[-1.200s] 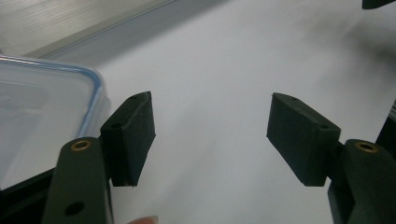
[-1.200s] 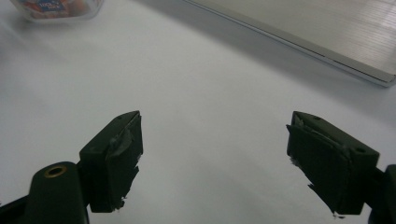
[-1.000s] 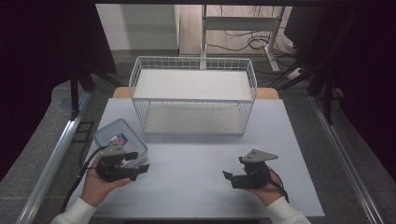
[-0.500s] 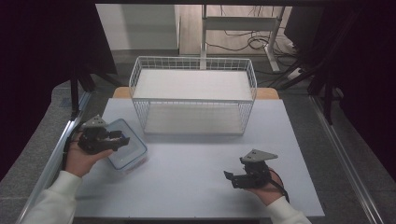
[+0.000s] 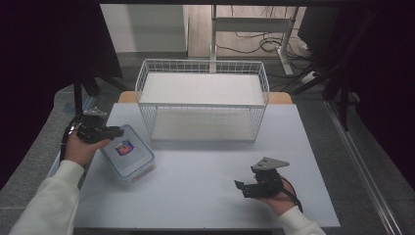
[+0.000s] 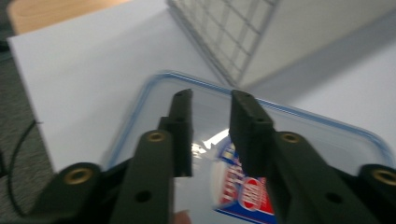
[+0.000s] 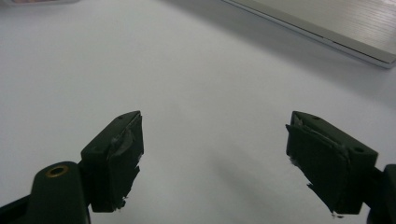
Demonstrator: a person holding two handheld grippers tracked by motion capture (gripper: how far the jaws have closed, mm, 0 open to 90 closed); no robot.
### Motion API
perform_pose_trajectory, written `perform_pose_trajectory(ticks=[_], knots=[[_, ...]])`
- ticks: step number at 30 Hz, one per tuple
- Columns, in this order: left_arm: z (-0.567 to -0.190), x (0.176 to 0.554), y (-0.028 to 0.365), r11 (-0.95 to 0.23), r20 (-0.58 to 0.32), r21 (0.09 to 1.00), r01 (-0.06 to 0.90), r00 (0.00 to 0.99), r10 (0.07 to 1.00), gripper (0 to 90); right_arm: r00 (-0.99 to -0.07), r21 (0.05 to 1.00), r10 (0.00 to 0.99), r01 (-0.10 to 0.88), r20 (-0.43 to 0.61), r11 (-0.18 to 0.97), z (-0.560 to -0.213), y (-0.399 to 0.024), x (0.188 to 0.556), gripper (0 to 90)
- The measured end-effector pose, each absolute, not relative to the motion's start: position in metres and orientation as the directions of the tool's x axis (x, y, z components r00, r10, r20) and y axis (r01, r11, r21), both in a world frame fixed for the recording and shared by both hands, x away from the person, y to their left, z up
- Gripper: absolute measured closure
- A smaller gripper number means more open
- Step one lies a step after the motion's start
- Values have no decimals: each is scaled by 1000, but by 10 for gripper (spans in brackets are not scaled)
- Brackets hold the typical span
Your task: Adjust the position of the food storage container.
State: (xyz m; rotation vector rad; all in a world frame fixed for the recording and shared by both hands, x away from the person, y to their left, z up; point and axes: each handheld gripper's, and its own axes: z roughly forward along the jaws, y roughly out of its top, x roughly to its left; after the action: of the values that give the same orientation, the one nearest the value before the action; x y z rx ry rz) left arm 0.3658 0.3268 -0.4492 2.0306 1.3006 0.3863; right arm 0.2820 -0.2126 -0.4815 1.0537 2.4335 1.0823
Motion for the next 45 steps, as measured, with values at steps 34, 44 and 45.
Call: perform_pose_trajectory(ticks=[34,44,45], knots=[[-490,412,375,-345,-25,500,794,412,911,899,-673,740,739,509,22,441,-484,-212,283,196],[-489,405,369,-349,-30,493,797,417,909,900,-671,739,741,509,20,442,-483,-213,282,197],[-489,402,368,-342,-36,496,798,412,910,900,-671,739,741,509,20,441,-483,-213,283,196]])
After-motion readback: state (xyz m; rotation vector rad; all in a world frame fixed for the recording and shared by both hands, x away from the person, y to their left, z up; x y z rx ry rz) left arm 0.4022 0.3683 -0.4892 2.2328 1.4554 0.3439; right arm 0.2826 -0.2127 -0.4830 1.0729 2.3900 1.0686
